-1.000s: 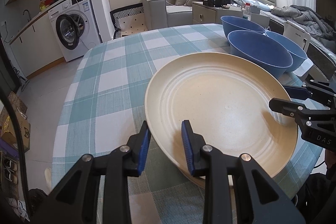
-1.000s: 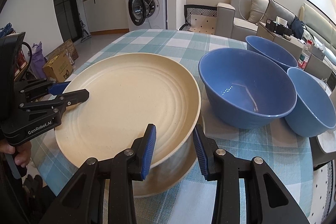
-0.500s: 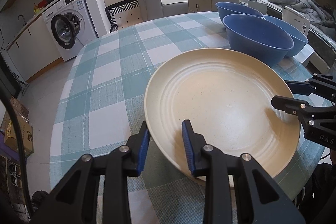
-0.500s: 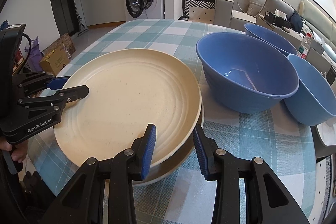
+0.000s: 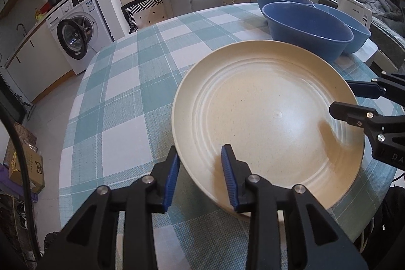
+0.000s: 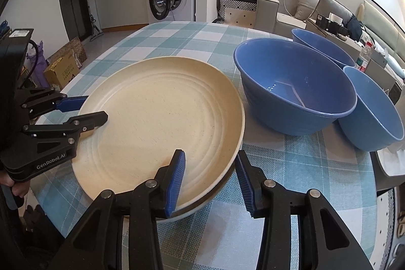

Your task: Organize plates and bowls

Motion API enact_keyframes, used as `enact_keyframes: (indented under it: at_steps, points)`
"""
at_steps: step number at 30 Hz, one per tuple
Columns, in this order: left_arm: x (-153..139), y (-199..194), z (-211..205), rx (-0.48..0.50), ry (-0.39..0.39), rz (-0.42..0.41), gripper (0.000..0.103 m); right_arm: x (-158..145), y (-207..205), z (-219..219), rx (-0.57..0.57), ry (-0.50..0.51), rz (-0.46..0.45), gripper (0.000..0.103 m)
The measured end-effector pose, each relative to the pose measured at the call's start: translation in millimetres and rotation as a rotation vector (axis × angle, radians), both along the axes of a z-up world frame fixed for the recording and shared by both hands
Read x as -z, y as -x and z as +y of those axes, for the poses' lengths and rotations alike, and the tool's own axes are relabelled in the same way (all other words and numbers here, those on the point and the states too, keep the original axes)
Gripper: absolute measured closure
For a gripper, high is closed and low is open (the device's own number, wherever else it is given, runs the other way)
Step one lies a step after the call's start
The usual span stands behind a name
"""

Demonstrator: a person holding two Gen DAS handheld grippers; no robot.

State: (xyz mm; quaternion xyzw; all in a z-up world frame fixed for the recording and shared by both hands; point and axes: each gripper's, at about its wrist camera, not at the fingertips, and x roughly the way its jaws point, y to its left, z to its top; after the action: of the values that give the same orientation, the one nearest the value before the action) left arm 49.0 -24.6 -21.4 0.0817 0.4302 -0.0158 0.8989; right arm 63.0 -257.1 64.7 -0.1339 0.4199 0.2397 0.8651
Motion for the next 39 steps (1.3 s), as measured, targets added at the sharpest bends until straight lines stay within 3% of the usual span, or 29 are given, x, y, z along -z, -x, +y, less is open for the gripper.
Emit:
enact_keyframes:
  at_steps: [13, 27, 36, 39]
  points:
    - [8.8, -2.1, -5.7, 0.017, -0.028, 0.029, 0.067, 4.5, -0.3, -0.5, -0.001, -0.001, 0.007, 0.054]
    - [10.4, 0.1, -10.6, 0.04, -0.041, 0.034, 0.056, 4.7, -0.5, -3.3, -0.004, -0.028, 0.022, 0.05]
    - [-1.5, 2.5, -7.3, 0.036, 0.014, 0.0, 0.045, -11.3, 3.7, -8.6, -0.007, -0.059, -0.021, 0.023]
    - [-6.8, 4.6, -6.2, 0.039, 0.037, -0.02, 0.043, -19.1, 5.0, -12.4, -0.005, -0.073, -0.041, 0.02]
